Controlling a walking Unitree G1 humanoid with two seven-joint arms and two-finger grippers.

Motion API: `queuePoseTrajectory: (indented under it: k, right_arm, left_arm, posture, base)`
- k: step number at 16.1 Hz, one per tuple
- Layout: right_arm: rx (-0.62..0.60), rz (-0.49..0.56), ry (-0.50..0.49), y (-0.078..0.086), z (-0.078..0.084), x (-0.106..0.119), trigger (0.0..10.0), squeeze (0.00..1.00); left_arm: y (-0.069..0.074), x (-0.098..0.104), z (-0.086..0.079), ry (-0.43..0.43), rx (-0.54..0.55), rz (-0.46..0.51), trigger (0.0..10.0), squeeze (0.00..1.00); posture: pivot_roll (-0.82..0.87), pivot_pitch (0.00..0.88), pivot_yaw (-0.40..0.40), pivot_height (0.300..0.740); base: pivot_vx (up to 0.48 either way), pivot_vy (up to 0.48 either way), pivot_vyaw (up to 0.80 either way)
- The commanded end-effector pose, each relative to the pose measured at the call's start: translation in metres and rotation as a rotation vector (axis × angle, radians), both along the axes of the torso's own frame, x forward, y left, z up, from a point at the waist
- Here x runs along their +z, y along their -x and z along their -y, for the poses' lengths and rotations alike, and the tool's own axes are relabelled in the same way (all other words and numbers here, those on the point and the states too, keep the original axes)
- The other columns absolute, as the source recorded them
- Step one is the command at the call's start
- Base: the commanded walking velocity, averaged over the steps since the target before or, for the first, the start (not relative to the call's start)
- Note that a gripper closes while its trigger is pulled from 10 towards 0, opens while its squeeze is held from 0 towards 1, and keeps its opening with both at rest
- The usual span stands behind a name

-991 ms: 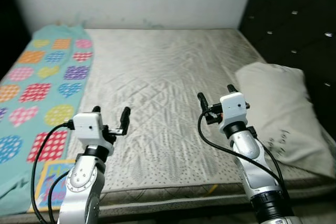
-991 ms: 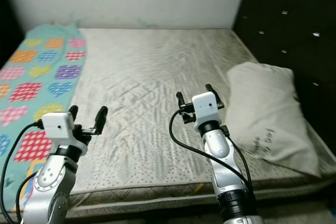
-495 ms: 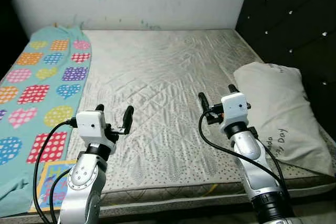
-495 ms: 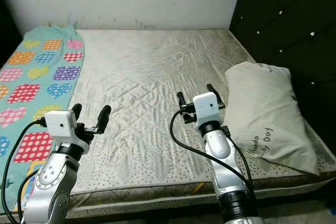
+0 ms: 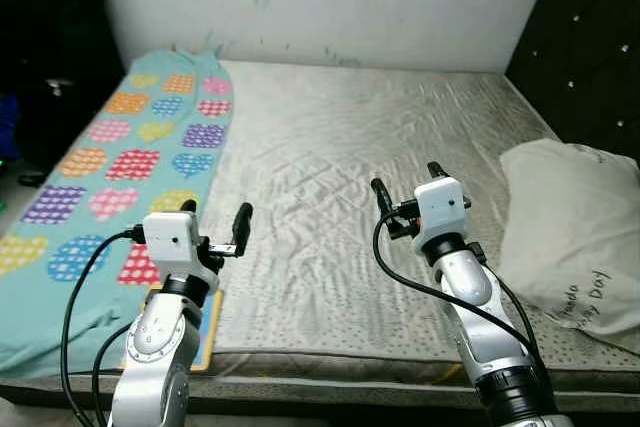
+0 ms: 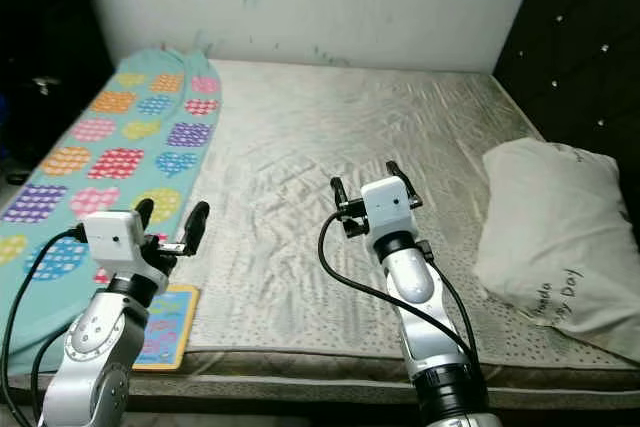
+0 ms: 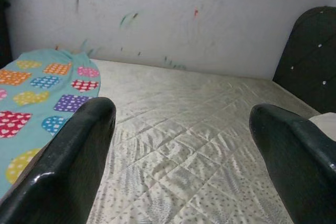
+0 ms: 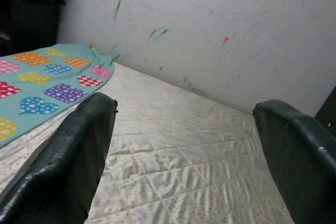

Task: Clean up the room

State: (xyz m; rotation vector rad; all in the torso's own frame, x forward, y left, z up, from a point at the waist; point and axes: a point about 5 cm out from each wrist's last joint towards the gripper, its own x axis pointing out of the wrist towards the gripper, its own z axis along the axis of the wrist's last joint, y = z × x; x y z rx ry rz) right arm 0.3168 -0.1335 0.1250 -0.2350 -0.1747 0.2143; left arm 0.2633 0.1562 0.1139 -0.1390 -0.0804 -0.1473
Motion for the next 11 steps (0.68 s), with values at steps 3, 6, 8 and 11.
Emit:
queuePoseTrajectory:
  k: [3,6,8,11]
  right_arm:
    - [-0.013,0.013,0.003,-0.0010,0.0046,0.0046,10.0,0.00]
    - [-0.013,0.012,0.006,-0.0014,0.0049,0.0042,10.0,0.00]
    - [-0.010,0.011,0.007,-0.0015,0.0044,0.0039,10.0,0.00]
    - [-0.008,0.011,0.009,-0.0017,0.0039,0.0040,10.0,0.00]
  left_arm:
    - [-0.0001,0.0021,0.0069,-0.008,-0.024,0.013,10.0,0.00]
    - [-0.0005,0.0026,0.0080,-0.022,-0.029,0.018,10.0,0.00]
    - [-0.0009,0.0023,0.0077,-0.023,-0.027,0.017,10.0,0.00]
    - [-0.0011,0.0027,0.0088,-0.022,-0.029,0.018,10.0,0.00]
  posture:
    - [-0.01,0.000,-0.015,0.740]
    - [-0.01,0.000,-0.015,0.740]
    - [-0.01,0.000,-0.016,0.740]
    - [-0.01,0.000,-0.016,0.740]
  base:
    - [0.000,0.000,0.00]
    - [0.000,0.000,0.00]
    - [0.000,-0.120,0.00]
    - [0.000,-0.265,0.00]
